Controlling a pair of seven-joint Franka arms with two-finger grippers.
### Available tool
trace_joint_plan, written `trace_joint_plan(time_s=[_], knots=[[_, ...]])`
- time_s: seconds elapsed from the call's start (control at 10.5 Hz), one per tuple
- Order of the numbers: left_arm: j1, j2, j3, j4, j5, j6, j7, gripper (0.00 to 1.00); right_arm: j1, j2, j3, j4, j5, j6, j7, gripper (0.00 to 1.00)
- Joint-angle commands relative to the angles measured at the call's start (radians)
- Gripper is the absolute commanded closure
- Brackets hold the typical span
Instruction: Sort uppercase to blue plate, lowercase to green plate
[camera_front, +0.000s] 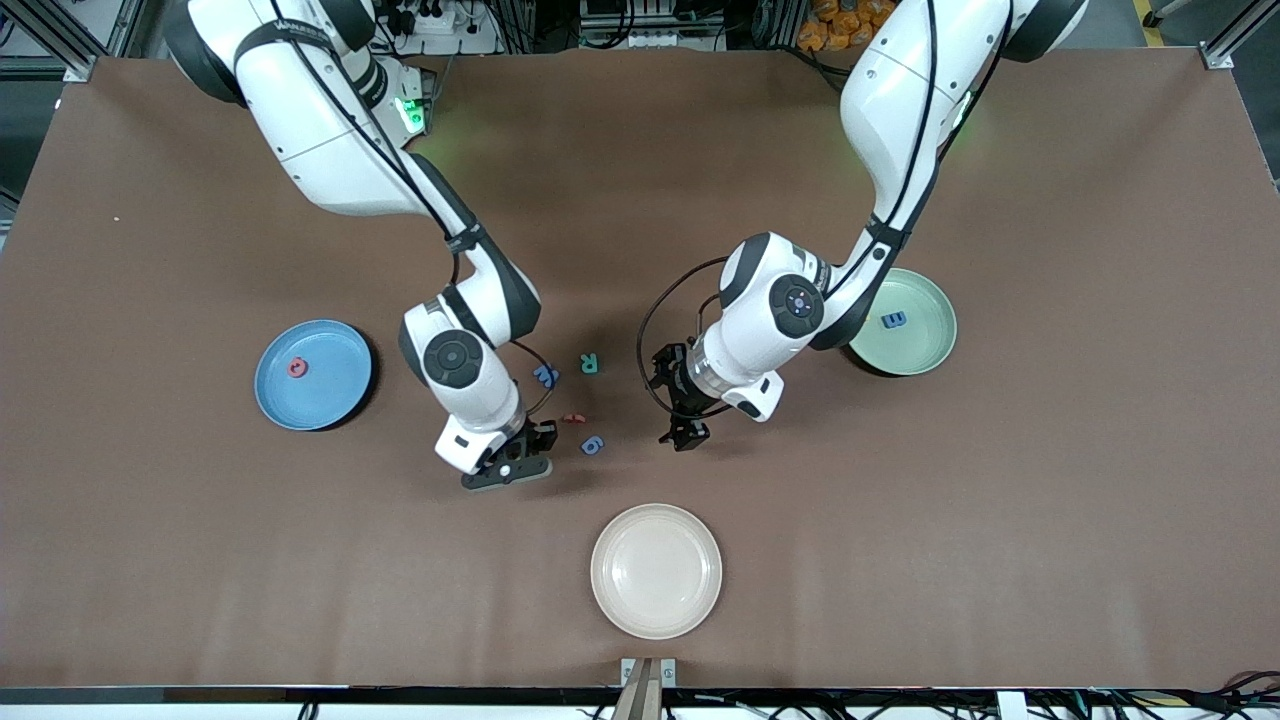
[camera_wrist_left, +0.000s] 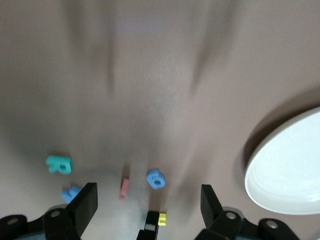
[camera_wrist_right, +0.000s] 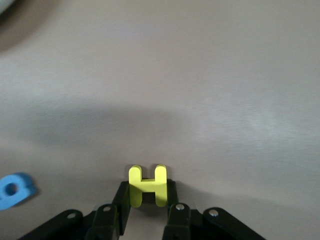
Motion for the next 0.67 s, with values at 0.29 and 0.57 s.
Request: trace_joint_plan(time_s=[0.29, 0.57], knots=[[-0.057, 0.142, -0.019, 0.140, -0.061, 0.164, 0.072, 0.09, -0.216, -0.337, -0.033, -0.289, 0.012, -0.258, 0.004, 1.00], [-0.097, 0.219, -0.053, 0.191, -0.061, 0.164, 0.218, 0.13, -0.310, -0.441, -0.039, -0.412, 0.006, -0.329, 0.013, 1.00]])
